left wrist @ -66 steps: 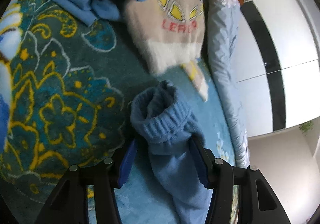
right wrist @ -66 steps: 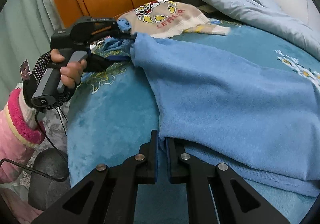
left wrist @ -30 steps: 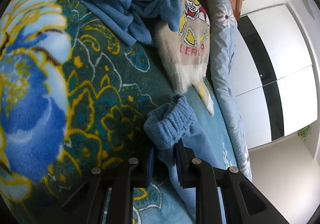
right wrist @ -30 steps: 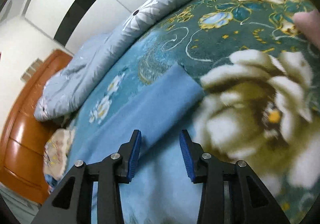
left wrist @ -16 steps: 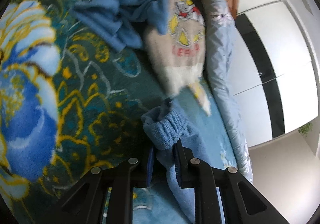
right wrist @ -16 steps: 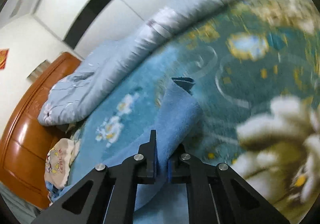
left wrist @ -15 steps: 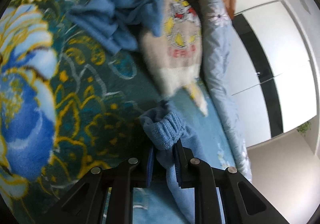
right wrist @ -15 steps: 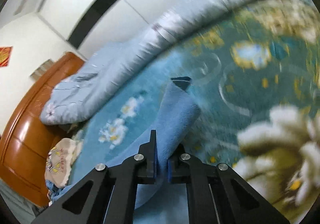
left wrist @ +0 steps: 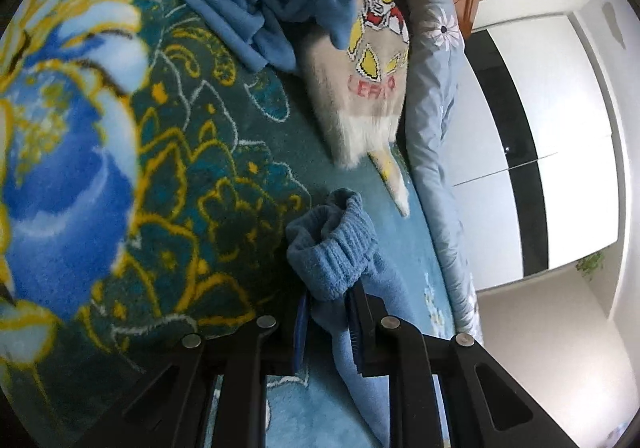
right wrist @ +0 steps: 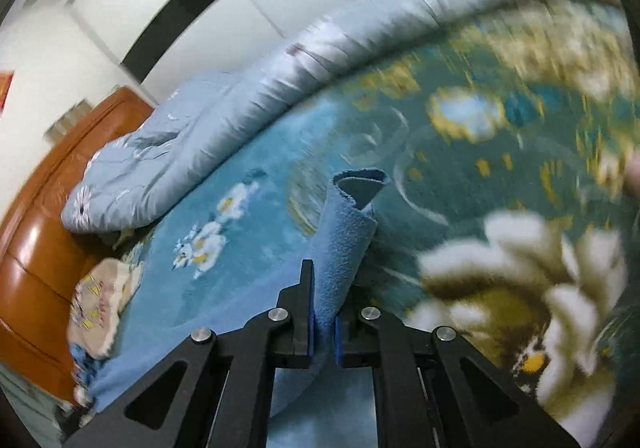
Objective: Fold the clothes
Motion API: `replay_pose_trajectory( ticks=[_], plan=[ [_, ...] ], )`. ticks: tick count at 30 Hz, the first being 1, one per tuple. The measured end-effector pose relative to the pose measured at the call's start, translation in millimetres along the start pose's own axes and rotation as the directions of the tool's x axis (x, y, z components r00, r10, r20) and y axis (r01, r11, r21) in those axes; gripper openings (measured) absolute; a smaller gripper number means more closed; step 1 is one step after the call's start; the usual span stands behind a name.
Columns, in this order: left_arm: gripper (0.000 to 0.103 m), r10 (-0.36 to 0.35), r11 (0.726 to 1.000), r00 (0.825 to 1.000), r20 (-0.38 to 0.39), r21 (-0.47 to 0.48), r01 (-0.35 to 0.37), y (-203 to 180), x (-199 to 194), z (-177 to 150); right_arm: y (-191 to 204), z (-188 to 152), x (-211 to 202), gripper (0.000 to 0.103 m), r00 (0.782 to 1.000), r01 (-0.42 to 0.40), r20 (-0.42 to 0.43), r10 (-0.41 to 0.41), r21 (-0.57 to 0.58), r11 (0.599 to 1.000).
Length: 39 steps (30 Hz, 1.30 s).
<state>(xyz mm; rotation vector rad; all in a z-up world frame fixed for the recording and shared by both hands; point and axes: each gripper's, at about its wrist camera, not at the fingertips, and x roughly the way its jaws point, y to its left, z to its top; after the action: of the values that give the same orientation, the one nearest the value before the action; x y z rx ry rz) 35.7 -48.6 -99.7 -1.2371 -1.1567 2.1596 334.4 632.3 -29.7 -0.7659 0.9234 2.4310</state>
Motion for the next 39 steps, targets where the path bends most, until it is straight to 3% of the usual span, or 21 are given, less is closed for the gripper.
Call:
replay_pose_trajectory(
  ticks=[3,6,9,14,20,23,27,30,33,35,39],
  plan=[
    [0.02,0.013,1.0,1.0,0.014,0.006,-0.013,-3.7,-0.4,-2.4,56.8,2.3,-17.1,0.007,0.998,0.044,0.057,-0.035,-0.174,0.984],
    [0.021,0.011,1.0,1.0,0.018,-0.002,-0.011,-4.5,-0.6,-3.6,120.6,-7.6,-26.2,0.007,0.995,0.078,0.092,-0.049,-0.348,0.934],
    [0.021,0.004,1.0,1.0,0.013,-0.017,-0.004,-3.1,-2.1,-3.5,184.4,-41.6,-13.9,0.007,0.999,0.032,0.051,-0.007,-0.494,0.869],
    [0.021,-0.008,1.0,1.0,0.004,-0.025,0.008,-1.5,-6.0,-5.3,256.8,-107.3,22.6,0.007,0.997,-0.07,-0.069,0.035,-0.608,0.79],
    [0.022,-0.026,0.999,1.0,-0.005,-0.035,0.026,1.5,-9.3,-6.6,294.9,-183.6,51.0,0.007,0.982,-0.145,-0.185,0.023,-0.685,0.714],
    [0.022,-0.033,0.999,0.999,-0.009,-0.04,0.032,3.5,-10.3,-7.3,301.3,-207.9,55.7,0.011,0.982,-0.136,-0.189,-0.004,-0.72,0.68],
    [0.022,-0.039,0.998,0.999,-0.012,-0.043,0.038,5.7,-11.2,-7.9,300.8,-217.7,59.8,0.017,0.976,-0.153,-0.216,-0.009,-0.717,0.681],
    [0.023,-0.036,0.998,0.999,-0.015,-0.05,0.035,6.8,-10.1,-8.1,301.0,-219.2,55.8,0.031,0.963,-0.219,-0.267,0.037,-0.695,0.685],
    [0.025,-0.031,0.998,0.999,-0.018,-0.053,0.03,7.5,-9.8,-8.5,297.3,-216.4,49.7,0.034,0.901,-0.401,-0.399,0.173,-0.609,0.685],
    [0.026,-0.028,0.998,0.999,-0.021,-0.057,0.027,7.9,-10.0,-8.5,290.0,-208.6,42.8,0.034,0.86,-0.482,-0.441,0.256,-0.54,0.69],
    [0.028,-0.02,0.998,1.0,-0.017,-0.065,0.019,7.9,-9.4,-10.3,273.8,-183.9,39.1,0.035,0.914,-0.38,-0.342,0.217,-0.541,0.75]
  ],
)
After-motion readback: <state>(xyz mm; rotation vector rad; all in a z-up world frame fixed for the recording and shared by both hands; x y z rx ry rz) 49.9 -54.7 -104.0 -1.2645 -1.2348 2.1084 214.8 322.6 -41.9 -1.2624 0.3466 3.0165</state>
